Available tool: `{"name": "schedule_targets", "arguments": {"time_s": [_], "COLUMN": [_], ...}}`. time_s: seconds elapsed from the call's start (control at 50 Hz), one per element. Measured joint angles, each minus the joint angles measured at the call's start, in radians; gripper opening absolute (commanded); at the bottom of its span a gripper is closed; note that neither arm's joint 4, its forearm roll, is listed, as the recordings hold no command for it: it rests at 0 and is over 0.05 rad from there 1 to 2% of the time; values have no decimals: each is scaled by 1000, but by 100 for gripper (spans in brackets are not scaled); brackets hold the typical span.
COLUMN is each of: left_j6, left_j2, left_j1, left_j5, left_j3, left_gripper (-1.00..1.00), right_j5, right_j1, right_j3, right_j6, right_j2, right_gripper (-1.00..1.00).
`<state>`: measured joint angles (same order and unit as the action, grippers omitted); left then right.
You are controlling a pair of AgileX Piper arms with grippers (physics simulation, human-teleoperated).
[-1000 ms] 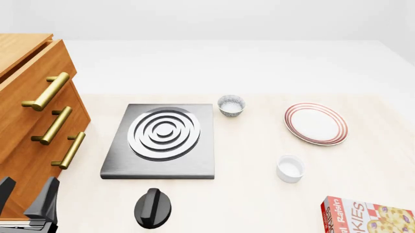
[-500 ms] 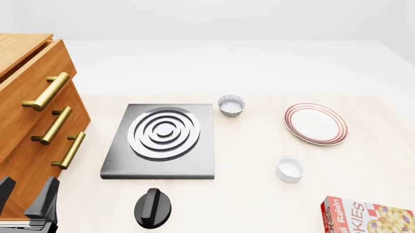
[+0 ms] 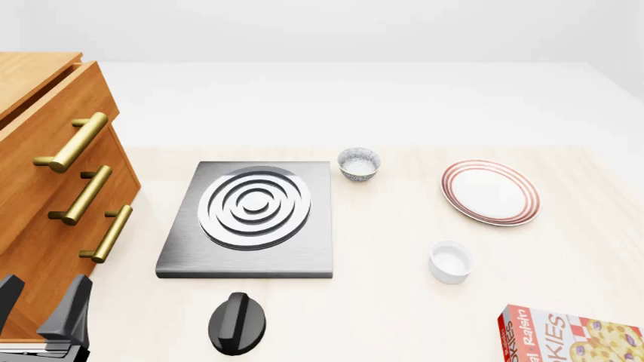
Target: Pick the akita bowl next to the cookies box and place it on the plate.
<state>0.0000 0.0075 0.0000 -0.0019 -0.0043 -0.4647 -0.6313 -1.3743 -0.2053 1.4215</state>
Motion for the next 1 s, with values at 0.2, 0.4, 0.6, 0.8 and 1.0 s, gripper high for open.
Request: {"name": "schedule_targets", "arguments": {"time_s": [0.2,0.4,0.6,0.8,1.0], "left_j6": [0,0,0,0,0], "left_j2": [0,0,0,0,0], "left_j1": [0,0,0,0,0], "left_j5": [0,0,0,0,0], "left_j3": [0,0,0,0,0], "left_gripper": [100,100,100,100,100], "right_j5": [-61,-16,94,229,328], "right_j1": [111,225,341,429,470], "right_j3": [-30,28,141,199,166], "right_j6": [-51,-97,-164,-200,-209], "right_j2": [-88,-92,-63,78,304], "right_gripper": [-100,-100,-100,-100,-100]}}
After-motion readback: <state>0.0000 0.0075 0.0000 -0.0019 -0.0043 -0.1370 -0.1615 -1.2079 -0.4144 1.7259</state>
